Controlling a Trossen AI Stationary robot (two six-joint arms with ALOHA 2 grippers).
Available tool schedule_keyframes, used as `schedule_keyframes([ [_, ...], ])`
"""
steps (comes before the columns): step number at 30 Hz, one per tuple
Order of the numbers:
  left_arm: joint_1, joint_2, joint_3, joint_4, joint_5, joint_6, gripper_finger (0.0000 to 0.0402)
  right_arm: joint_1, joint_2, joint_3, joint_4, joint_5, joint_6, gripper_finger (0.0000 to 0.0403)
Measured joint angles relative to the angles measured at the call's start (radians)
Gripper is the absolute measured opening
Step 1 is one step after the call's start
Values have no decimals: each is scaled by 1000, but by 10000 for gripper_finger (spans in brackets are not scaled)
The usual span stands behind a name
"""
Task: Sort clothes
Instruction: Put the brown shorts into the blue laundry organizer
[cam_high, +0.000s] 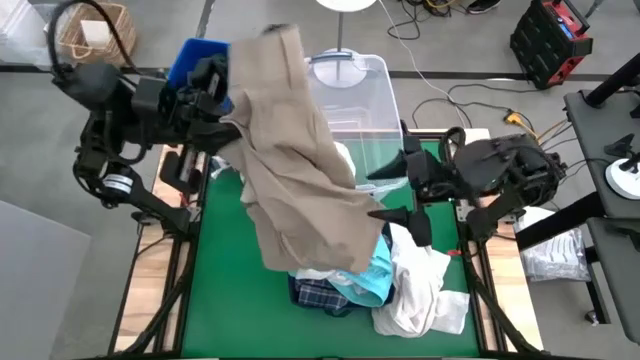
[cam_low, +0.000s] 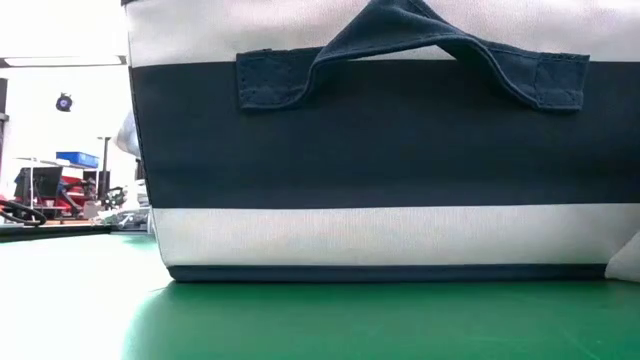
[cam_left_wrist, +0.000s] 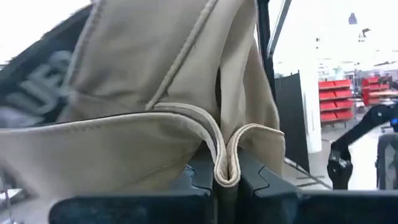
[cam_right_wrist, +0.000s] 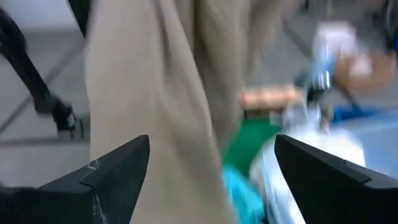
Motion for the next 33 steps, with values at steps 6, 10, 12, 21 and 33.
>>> schedule_keyframes([
  [6,0,16,0,9,93,-7,0,-46,30,1,245,-4,-127,366],
  [10,0,62,0,38,242,-17,0,-112,57,1,291,-88,-139,370],
  [12,0,89,0,70,310,-23,0,-148,75,1,316,-206,-127,370],
  [21,1,165,0,125,378,-76,0,-203,179,1,478,-605,-74,370],
  [33,0,189,0,124,335,-139,1,-194,227,0,626,-654,-102,288],
])
